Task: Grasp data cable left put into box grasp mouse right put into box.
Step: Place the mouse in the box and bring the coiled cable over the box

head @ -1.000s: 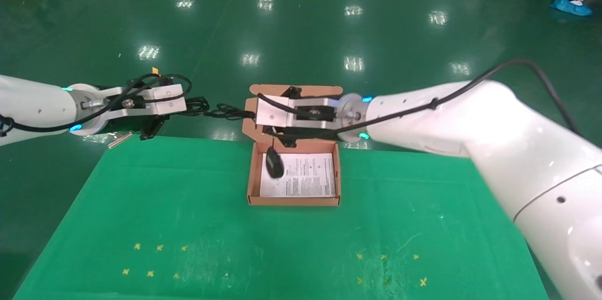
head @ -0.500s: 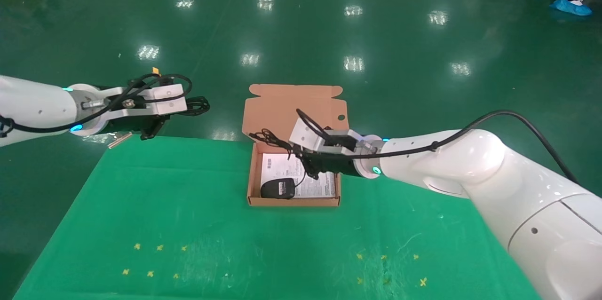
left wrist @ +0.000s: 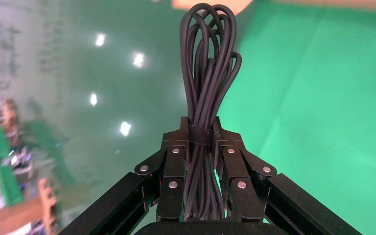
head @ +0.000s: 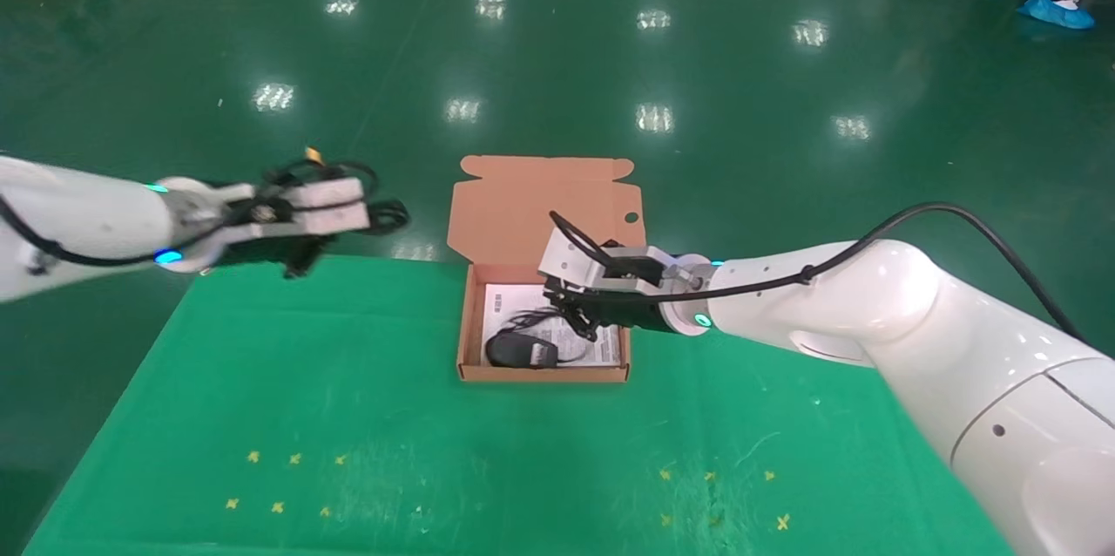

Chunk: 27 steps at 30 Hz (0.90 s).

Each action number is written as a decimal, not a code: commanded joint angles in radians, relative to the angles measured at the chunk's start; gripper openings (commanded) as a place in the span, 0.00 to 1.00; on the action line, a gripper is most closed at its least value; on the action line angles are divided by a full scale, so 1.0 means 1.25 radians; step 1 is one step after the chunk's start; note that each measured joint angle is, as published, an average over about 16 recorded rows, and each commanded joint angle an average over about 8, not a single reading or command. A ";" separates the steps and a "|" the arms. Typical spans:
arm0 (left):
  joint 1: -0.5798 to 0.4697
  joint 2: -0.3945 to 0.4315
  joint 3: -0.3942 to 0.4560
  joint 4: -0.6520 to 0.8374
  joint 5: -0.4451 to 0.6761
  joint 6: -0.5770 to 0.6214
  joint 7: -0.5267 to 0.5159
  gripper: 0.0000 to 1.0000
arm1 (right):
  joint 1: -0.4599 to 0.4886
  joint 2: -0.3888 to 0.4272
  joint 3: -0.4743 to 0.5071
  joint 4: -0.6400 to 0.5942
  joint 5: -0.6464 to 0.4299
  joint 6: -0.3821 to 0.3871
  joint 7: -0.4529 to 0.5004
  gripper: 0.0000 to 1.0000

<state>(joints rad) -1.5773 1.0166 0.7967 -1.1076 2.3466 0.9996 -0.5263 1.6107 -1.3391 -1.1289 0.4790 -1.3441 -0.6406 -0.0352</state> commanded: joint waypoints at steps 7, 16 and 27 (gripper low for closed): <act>0.038 0.072 0.017 0.073 -0.048 -0.066 0.067 0.00 | 0.015 0.061 -0.009 0.043 -0.016 0.018 0.008 1.00; 0.063 0.223 0.032 0.293 -0.138 -0.226 0.241 0.00 | 0.042 0.217 -0.012 0.152 -0.052 0.042 0.069 1.00; 0.054 0.283 0.091 0.401 -0.336 -0.310 0.387 0.50 | 0.069 0.341 -0.049 0.310 -0.139 0.051 0.214 1.00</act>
<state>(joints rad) -1.5095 1.3682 0.9026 -0.6090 1.9490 0.6192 -0.0528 1.6932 -0.9240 -1.1842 0.8526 -1.5048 -0.5781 0.2143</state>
